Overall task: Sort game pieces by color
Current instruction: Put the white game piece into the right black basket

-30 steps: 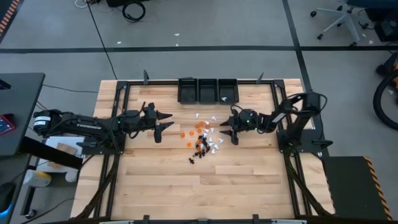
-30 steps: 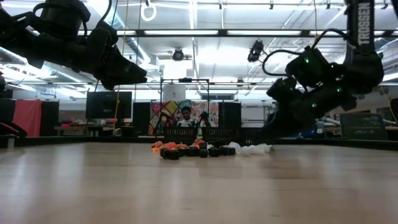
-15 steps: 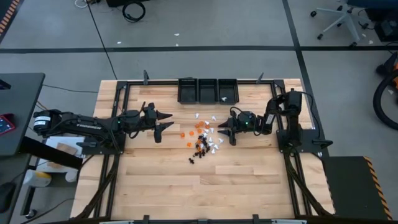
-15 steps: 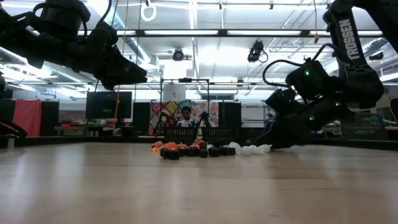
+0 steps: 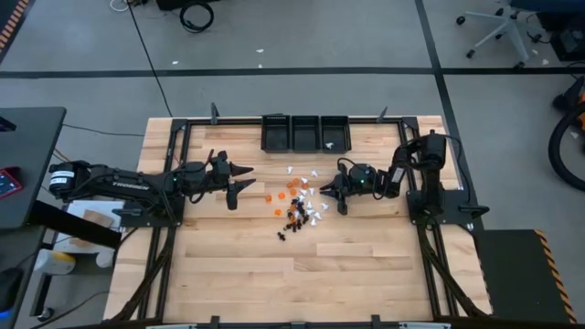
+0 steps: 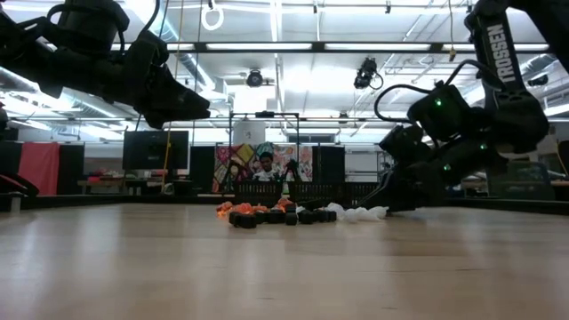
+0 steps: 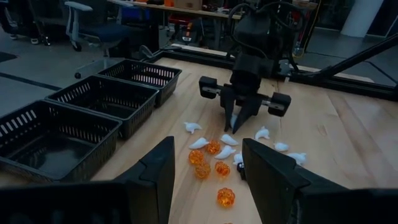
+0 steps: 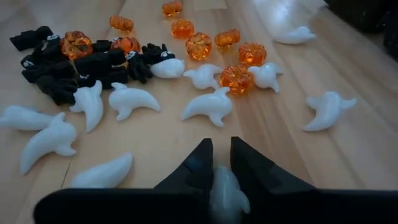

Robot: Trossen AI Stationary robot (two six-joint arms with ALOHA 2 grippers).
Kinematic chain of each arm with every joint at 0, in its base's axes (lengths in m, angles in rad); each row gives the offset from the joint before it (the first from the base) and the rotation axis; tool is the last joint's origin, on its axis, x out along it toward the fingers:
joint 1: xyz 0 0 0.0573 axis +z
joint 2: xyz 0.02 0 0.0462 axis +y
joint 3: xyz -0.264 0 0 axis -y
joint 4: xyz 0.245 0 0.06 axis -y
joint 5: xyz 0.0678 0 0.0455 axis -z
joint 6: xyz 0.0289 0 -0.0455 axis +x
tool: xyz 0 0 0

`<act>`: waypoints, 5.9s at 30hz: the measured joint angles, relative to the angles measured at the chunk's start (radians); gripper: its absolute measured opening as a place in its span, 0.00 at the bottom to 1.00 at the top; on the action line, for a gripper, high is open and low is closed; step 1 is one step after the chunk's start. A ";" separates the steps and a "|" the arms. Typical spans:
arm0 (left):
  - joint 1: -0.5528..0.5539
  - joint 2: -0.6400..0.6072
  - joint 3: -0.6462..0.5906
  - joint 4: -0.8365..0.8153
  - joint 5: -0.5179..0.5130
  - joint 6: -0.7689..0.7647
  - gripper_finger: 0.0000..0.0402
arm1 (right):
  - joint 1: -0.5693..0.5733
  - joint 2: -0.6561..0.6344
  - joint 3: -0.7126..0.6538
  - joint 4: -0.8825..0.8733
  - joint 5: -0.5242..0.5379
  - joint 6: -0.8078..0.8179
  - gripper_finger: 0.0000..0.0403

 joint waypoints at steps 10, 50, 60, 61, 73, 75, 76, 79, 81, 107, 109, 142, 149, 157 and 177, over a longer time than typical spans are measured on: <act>0.000 0.000 0.000 0.000 0.000 0.000 0.42 | -0.002 -0.181 0.005 -0.238 0.052 -0.009 0.13; 0.000 0.000 0.000 -0.001 0.000 0.002 0.42 | -0.439 -0.383 0.333 -0.718 0.061 -0.067 0.38; 0.000 0.000 0.000 -0.018 0.000 0.003 0.42 | -0.142 -0.531 0.266 -0.775 0.022 -0.020 0.42; 0.000 0.000 0.000 -0.017 0.000 0.003 0.42 | -0.104 -0.534 0.249 -0.772 0.040 -0.009 0.42; 0.000 0.000 0.000 -0.005 0.000 0.003 0.42 | 0.167 -0.382 0.046 -0.406 0.142 0.176 0.50; 0.000 0.000 0.000 -0.002 0.000 0.009 0.42 | 0.189 -0.325 0.039 -0.360 0.142 0.190 0.54; 0.000 0.000 0.000 0.002 0.000 0.016 0.42 | 0.200 -0.295 0.039 -0.327 0.142 0.190 0.57; 0.000 0.000 0.000 0.011 0.000 0.035 0.42 | 0.226 -0.210 0.038 -0.212 0.153 0.181 0.62; 0.000 0.000 0.000 0.021 0.000 0.037 0.42 | 0.235 -0.162 0.038 -0.156 0.166 0.164 0.64; 0.000 0.000 0.000 -0.020 0.000 -0.001 0.42 | 0.236 0.047 -0.013 0.089 0.130 0.065 0.24; 0.000 0.000 0.000 -0.025 0.000 -0.011 0.42 | 0.231 0.047 -0.015 0.086 0.133 0.066 0.20; 0.000 0.000 0.000 -0.028 0.000 -0.049 0.42 | 0.002 -0.447 0.192 -0.658 0.275 -0.110 0.14; 0.000 0.000 0.000 -0.031 0.000 -0.049 0.42 | -0.179 -0.505 0.193 -0.619 0.275 -0.148 0.15; 0.000 0.000 0.000 -0.027 0.000 -0.049 0.42 | -0.324 -0.418 0.205 -0.429 0.215 -0.128 0.16; -0.043 0.000 0.000 -0.054 0.000 -0.026 0.42 | -0.158 -0.498 0.259 -0.579 0.096 -0.030 0.43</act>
